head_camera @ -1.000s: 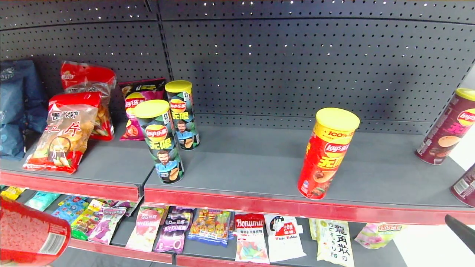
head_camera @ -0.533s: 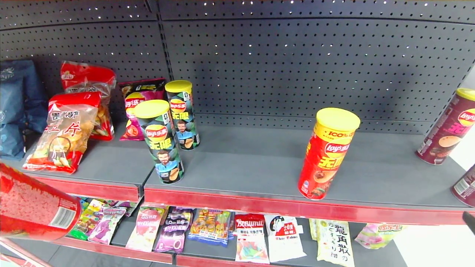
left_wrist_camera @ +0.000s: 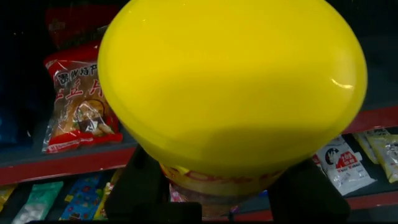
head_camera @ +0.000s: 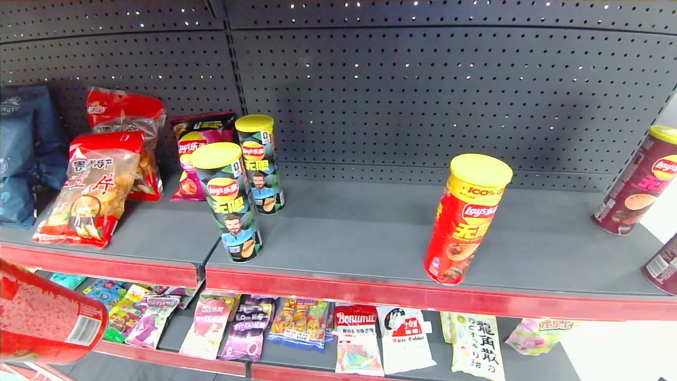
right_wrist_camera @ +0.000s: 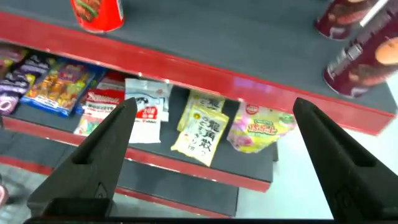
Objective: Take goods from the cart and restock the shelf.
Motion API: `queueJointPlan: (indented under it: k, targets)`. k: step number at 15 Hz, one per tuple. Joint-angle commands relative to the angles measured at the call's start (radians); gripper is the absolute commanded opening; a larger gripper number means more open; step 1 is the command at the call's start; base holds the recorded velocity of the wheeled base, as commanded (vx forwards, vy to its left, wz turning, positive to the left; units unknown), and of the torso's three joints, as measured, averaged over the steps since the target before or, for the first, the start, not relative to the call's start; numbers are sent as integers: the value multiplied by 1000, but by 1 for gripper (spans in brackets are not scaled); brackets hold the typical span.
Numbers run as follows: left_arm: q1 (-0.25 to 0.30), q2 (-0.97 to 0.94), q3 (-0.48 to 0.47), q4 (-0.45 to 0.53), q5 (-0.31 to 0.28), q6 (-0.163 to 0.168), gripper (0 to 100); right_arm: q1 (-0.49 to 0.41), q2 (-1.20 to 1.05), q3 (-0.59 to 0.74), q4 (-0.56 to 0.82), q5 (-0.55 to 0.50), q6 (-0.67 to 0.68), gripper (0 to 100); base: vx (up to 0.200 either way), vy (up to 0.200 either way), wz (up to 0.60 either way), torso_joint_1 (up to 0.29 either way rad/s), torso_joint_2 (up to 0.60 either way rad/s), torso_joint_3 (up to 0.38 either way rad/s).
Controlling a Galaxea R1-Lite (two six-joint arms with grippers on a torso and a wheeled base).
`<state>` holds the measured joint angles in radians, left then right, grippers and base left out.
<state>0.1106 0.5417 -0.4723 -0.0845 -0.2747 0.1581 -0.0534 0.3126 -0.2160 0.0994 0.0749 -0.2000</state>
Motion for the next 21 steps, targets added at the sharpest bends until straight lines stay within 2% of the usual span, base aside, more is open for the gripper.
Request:
queueJointPlan:
  k: [1,4,6,12,14,21]
  targets:
    - [1,14,-17,-1,2,8,0,7,-73,1,39,-55,-2,100,0,0,0,0,0,0]
    - [0,6,-19,-1,2,37,0,4,-73,-2,40,-61,-1,100,0,0,0,0,0,0]
    - [1,3,-14,0,3,40,0,6,-73,0,40,-61,-10,100,0,0,0,0,0,0]
    - [0,-6,-11,0,0,41,0,6,-76,3,40,-61,-32,100,-200,0,0,1,2,1]
    - [0,-12,-11,0,-1,41,0,6,-78,4,40,-61,-32,100,0,0,0,0,0,0]
    - [0,-20,-17,-1,-1,41,0,6,-92,23,40,-63,-67,100,0,0,-600,6,2,4]
